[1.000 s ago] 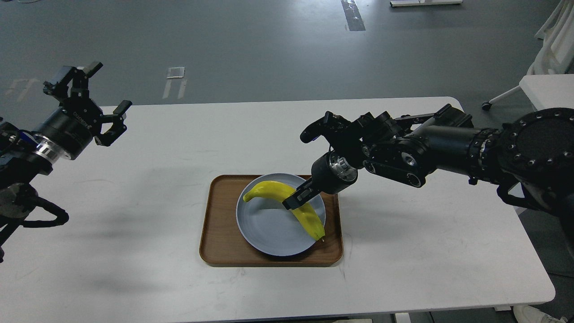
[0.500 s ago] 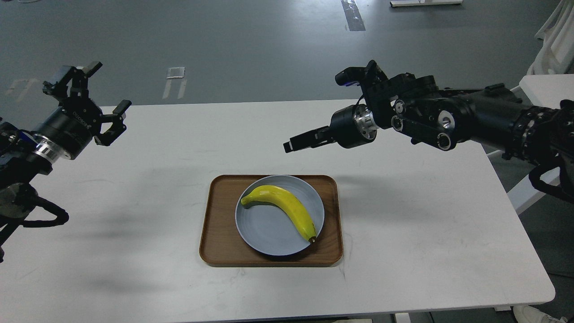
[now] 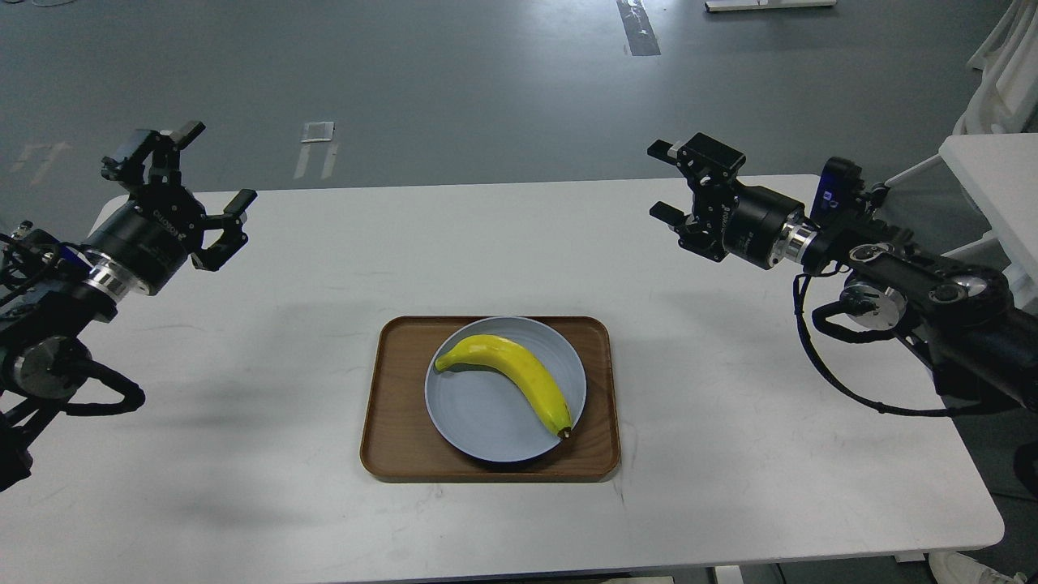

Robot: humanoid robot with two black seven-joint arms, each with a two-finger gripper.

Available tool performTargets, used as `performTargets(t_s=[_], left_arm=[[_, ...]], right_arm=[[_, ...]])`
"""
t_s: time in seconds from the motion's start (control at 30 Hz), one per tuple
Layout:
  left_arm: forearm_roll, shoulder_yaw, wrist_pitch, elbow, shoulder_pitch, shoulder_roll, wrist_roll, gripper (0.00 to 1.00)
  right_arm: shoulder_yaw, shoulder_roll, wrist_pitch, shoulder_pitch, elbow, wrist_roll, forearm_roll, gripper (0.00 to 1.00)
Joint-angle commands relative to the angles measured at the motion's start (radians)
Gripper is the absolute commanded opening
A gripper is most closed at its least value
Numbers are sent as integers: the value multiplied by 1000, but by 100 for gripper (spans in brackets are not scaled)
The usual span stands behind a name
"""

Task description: Place banana on plate with both arms

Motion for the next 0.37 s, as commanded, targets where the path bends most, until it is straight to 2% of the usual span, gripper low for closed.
performTargets(t_s=[0.0,0.33], left_arm=[[0,-1,0,16,3,-41,0,100],[1,-2,0,108,4,-170,0,100]], right_arm=[[135,20,0,-104,-1,0,63,100],[209,25,-2,-191,-4,0,96,100]])
